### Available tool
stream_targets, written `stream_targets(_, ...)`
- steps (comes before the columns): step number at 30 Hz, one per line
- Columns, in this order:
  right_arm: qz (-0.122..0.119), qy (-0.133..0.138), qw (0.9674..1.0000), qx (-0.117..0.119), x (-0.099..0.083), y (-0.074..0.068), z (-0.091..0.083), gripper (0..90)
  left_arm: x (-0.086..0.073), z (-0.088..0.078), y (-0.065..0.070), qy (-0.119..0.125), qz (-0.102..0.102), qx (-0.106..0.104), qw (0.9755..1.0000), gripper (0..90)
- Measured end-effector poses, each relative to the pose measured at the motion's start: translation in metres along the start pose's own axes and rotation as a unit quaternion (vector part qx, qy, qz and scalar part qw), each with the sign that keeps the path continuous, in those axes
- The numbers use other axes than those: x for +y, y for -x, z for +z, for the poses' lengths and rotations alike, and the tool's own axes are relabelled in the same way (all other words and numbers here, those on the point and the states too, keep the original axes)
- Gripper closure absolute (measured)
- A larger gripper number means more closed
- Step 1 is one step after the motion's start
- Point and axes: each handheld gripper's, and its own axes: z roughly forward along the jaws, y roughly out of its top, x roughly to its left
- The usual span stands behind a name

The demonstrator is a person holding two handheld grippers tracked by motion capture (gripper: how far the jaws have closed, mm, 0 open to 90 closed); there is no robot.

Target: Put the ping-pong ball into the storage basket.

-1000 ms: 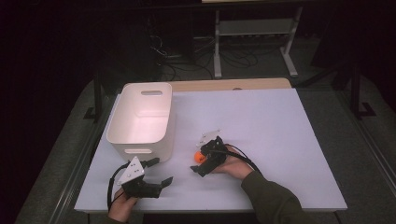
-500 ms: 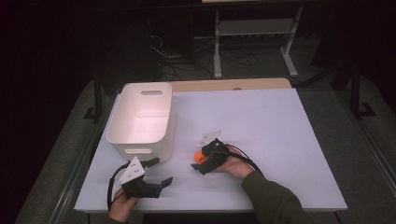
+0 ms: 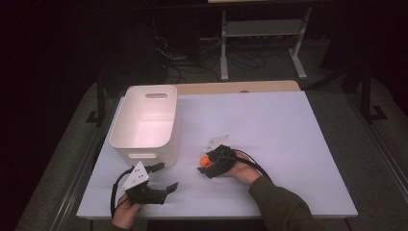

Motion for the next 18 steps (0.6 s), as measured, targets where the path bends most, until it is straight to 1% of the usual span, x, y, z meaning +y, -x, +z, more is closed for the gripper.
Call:
stream_targets(5,0.001,0.001,1.0,0.0,0.0,0.0002,-0.0005,38.4,0.0,-0.0001,-0.0002,0.0,0.0,0.0,1.0,14.1)
stream_targets(18,0.002,0.0,1.0,0.003,-0.0001,0.0016,-0.0022,47.9,0.0,0.0,-0.0002,0.0,-0.001,-0.001,1.0,14.1)
